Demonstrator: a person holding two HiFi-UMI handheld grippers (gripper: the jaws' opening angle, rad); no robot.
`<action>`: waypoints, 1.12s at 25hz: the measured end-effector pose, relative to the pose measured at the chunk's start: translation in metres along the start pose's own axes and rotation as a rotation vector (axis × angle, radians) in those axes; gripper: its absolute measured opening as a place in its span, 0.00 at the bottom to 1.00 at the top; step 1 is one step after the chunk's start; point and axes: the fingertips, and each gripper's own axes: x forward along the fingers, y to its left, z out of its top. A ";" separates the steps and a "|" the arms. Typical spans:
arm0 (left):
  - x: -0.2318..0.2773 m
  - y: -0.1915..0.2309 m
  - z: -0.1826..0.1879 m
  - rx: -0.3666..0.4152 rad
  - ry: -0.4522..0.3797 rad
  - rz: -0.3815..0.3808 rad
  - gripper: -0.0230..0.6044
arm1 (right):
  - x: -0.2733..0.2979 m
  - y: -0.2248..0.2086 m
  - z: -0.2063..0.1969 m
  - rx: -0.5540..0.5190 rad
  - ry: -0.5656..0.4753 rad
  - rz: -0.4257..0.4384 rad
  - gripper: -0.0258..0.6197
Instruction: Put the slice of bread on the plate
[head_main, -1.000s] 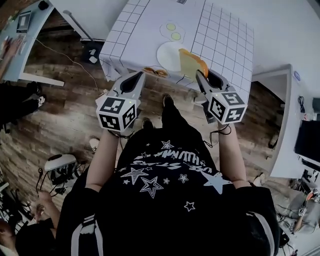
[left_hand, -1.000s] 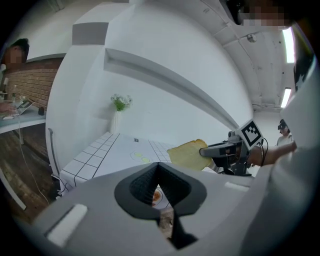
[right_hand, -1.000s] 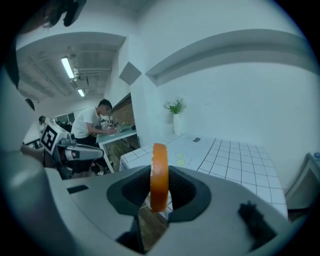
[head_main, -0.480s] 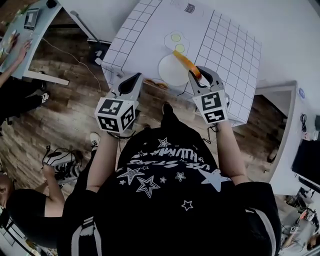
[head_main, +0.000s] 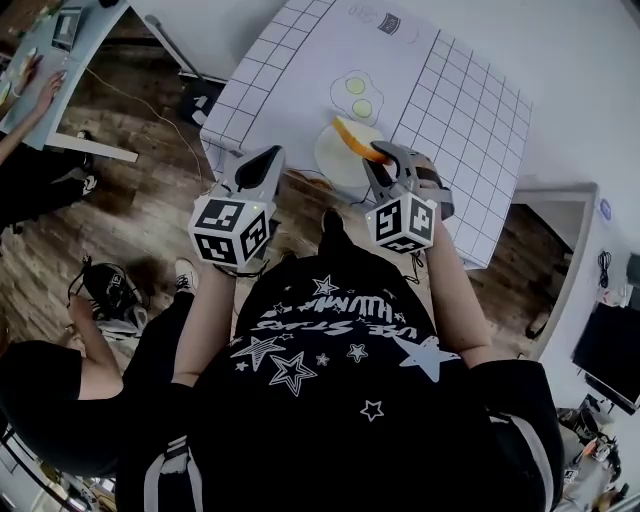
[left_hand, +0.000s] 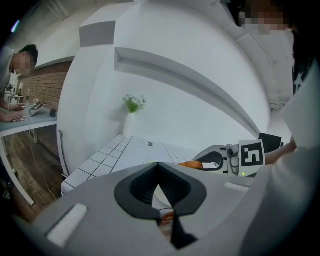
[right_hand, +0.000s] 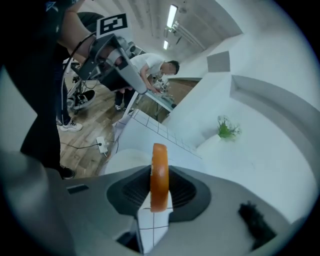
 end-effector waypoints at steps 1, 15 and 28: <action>0.001 0.001 -0.001 -0.003 0.002 0.002 0.05 | 0.002 0.003 0.001 -0.022 -0.002 0.008 0.19; 0.001 0.000 -0.018 -0.015 0.045 0.002 0.05 | 0.017 0.070 -0.008 -0.172 0.023 0.139 0.22; -0.007 -0.001 -0.027 -0.010 0.073 -0.007 0.05 | 0.021 0.099 -0.015 -0.065 0.044 0.209 0.30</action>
